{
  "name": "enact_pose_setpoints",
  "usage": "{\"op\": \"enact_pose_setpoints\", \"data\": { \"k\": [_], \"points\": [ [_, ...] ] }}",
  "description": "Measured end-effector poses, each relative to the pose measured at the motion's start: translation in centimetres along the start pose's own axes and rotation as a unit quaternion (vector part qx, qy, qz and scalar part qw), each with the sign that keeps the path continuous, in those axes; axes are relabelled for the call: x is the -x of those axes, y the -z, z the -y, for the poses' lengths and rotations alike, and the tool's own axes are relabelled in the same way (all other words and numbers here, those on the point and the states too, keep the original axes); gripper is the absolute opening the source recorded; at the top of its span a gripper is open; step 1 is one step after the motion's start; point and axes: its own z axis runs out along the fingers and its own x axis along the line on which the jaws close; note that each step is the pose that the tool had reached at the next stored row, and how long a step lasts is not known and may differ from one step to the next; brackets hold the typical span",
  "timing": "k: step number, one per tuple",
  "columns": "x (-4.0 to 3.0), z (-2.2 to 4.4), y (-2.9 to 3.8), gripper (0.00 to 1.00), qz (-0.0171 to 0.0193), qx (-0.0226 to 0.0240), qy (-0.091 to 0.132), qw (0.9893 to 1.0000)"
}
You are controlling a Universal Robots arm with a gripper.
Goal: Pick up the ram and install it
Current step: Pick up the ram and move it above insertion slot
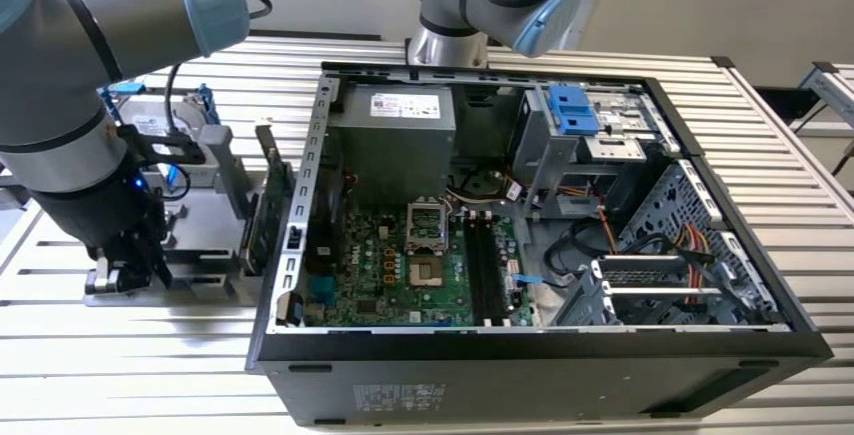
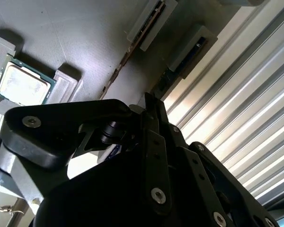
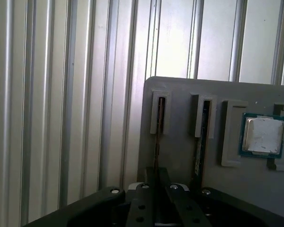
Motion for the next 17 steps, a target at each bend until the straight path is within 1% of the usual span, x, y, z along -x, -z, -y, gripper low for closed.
{"op": "enact_pose_setpoints", "data": {
  "k": [12,17],
  "points": [
    [0.0,0.0,0.01,0.0,0.0001,-0.0001,0.0,1.0],
    [-0.01,0.0,0.23,0.0,0.0002,-0.0001,0.0,1.0]
  ]
}}
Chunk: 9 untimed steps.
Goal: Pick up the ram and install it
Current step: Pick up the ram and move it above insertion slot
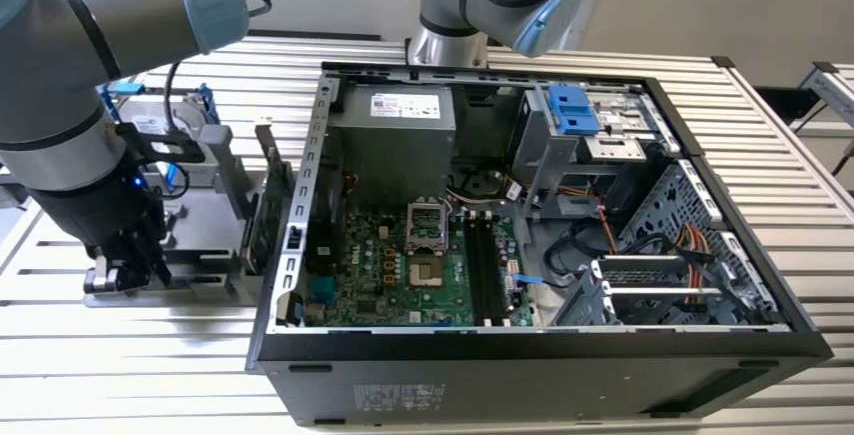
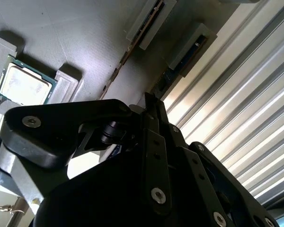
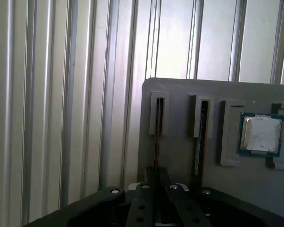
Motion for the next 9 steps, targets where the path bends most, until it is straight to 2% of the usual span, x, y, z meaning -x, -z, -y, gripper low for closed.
{"op": "enact_pose_setpoints", "data": {
  "k": [9],
  "points": [
    [-0.03,-0.01,0.5,0.0,-0.0001,0.0001,0.0,1.0]
  ]
}}
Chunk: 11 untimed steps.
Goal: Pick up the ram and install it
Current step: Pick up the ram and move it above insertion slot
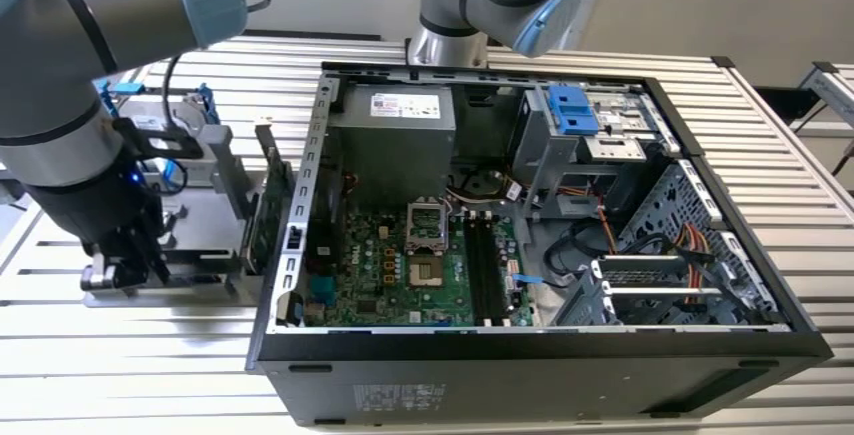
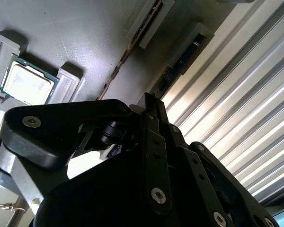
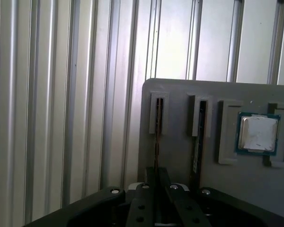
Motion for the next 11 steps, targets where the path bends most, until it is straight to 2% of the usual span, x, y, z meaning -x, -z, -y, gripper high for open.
{"op": "enact_pose_setpoints", "data": {
  "k": [11],
  "points": [
    [-0.04,-0.03,1.0,0.0,0.0,-0.0001,0.0,1.0]
  ]
}}
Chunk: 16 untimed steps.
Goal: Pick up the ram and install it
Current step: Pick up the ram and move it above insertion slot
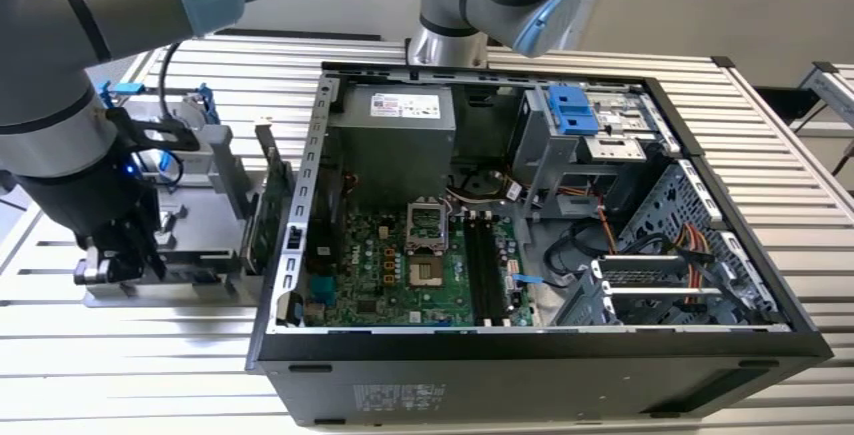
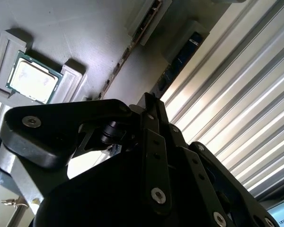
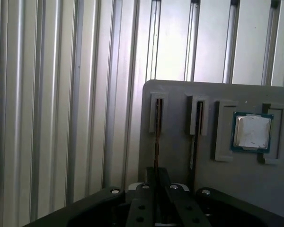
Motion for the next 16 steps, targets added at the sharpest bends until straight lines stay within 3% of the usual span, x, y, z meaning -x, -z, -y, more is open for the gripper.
{"op": "enact_pose_setpoints", "data": {
  "k": [16],
  "points": [
    [-0.05,-0.02,1.09,0.0,0.0,0.0001,-0.002,1.0]
  ]
}}
